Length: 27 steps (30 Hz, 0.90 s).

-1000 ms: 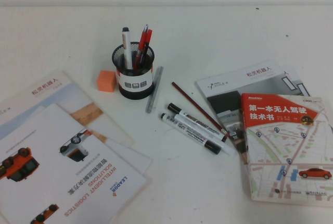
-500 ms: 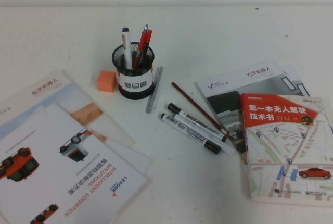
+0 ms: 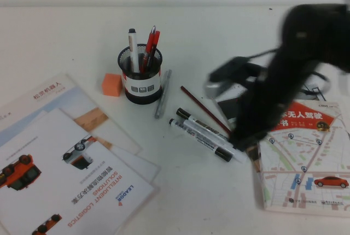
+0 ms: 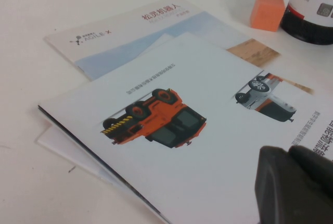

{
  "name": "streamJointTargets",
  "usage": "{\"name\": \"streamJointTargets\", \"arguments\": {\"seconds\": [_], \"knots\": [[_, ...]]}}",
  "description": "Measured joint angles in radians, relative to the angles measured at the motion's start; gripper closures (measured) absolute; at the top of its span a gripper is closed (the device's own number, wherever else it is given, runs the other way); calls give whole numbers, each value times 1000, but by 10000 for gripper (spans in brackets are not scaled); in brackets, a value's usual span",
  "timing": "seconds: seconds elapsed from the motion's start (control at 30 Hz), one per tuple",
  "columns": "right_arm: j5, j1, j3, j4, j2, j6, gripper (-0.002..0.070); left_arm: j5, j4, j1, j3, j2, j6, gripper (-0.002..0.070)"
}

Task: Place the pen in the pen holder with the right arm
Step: Pick up the pen on the table

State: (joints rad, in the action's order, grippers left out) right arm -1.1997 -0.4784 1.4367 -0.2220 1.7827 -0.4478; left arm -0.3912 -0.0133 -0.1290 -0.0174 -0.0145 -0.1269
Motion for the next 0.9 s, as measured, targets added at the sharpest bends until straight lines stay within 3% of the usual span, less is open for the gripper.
{"name": "streamJointTargets", "arguments": {"seconds": [0.27, 0.4, 0.63, 0.9], "knots": [[-13, -138, 410, 89, 317, 64, 693, 0, 0, 0, 0, 0, 0, 677], [-15, -161, 524, 102, 400, 76, 638, 0, 0, 0, 0, 0, 0, 677], [-21, -176, 554, 158, 467, 84, 416, 0, 0, 0, 0, 0, 0, 678], [-24, -176, 557, 237, 474, 111, 384, 0, 0, 0, 0, 0, 0, 677]]}}
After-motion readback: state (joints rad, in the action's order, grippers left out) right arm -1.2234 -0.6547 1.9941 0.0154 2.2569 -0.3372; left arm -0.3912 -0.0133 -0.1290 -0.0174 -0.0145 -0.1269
